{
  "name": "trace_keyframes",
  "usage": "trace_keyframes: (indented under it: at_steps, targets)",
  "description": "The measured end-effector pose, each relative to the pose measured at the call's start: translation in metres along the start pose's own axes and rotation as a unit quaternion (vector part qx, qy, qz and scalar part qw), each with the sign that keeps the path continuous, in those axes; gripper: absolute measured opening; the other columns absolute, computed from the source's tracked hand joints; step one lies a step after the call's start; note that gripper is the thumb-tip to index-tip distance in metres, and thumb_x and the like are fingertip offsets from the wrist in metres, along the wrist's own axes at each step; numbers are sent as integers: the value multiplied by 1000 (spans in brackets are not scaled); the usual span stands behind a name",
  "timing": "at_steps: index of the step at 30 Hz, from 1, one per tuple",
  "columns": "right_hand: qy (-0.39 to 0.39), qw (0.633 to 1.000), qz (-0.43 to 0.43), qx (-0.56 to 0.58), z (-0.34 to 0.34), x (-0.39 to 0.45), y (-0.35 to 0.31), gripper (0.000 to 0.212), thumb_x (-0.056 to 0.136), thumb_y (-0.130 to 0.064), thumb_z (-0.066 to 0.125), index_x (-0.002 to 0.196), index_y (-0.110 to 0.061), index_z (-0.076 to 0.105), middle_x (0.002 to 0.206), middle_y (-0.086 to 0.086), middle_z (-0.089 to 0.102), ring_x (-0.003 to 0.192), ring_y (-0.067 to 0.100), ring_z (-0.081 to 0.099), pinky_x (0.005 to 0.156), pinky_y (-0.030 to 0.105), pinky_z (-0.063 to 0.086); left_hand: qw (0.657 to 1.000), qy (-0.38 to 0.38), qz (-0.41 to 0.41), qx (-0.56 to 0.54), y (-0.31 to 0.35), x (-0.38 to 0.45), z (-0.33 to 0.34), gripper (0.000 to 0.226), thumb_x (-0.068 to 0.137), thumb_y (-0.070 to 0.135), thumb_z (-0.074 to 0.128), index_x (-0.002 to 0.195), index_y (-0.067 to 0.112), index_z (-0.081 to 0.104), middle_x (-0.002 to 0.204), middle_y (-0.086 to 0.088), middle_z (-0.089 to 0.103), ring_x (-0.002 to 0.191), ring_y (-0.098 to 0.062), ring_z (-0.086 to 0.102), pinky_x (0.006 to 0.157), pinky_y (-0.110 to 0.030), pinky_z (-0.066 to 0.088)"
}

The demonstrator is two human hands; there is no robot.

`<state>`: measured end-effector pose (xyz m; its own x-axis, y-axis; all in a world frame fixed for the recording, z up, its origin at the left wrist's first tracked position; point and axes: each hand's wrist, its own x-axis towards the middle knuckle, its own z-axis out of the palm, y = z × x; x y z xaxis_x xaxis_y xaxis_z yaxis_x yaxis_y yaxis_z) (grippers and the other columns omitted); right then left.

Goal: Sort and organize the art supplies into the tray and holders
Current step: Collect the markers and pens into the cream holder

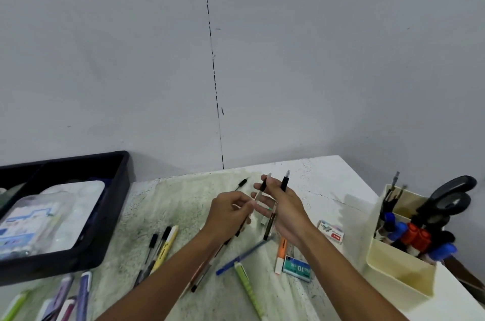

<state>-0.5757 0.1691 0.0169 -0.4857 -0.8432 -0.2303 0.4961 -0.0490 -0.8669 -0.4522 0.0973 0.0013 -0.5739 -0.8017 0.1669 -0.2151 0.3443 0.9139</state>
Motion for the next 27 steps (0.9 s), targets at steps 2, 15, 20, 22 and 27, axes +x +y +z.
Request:
trace_keyframes:
  at_steps: [2, 15, 20, 22, 27]
  targets:
    - [4, 1000, 6, 16, 7, 1, 4, 27, 95, -23, 56, 116, -7, 62, 114, 16, 67, 100, 29, 67, 79, 36, 57, 1000, -16, 21, -1, 2, 0, 0, 11, 85, 6, 68, 77, 10, 74, 70, -1, 72, 56, -8, 64, 55, -20, 48]
    - [-26, 997, 57, 40, 27, 9, 15, 24, 95, -5, 55, 117, 3, 63, 114, 23, 66, 102, 34, 68, 89, 47, 55, 998, -57, 38, -7, -10, -9, -20, 5, 83, 17, 73, 85, 14, 77, 78, 6, 73, 67, -3, 63, 66, -16, 47]
    - [-31, 999, 31, 9, 24, 16, 8, 24, 98, -5, 50, 119, 0, 61, 116, 21, 66, 102, 33, 68, 92, 46, 53, 986, -31, 24, 165, -38, -17, -48, 6, 81, 28, 74, 76, 25, 72, 78, 9, 65, 75, -2, 55, 69, -20, 41]
    - [-31, 999, 27, 12, 24, 19, 7, 24, 98, -6, 50, 119, 0, 60, 117, 22, 65, 101, 34, 68, 92, 47, 53, 956, -37, 60, 284, -51, -25, -53, 21, 78, 41, 67, 82, 23, 76, 91, 6, 64, 94, -11, 50, 78, -28, 41]
    - [-38, 999, 23, -1, 26, 15, 12, 25, 99, -9, 49, 121, 0, 59, 116, 22, 66, 101, 34, 68, 92, 48, 53, 895, -6, 143, 423, -70, -43, -44, 34, 68, 55, 54, 74, 28, 75, 104, 7, 63, 105, -17, 44, 71, -37, 43]
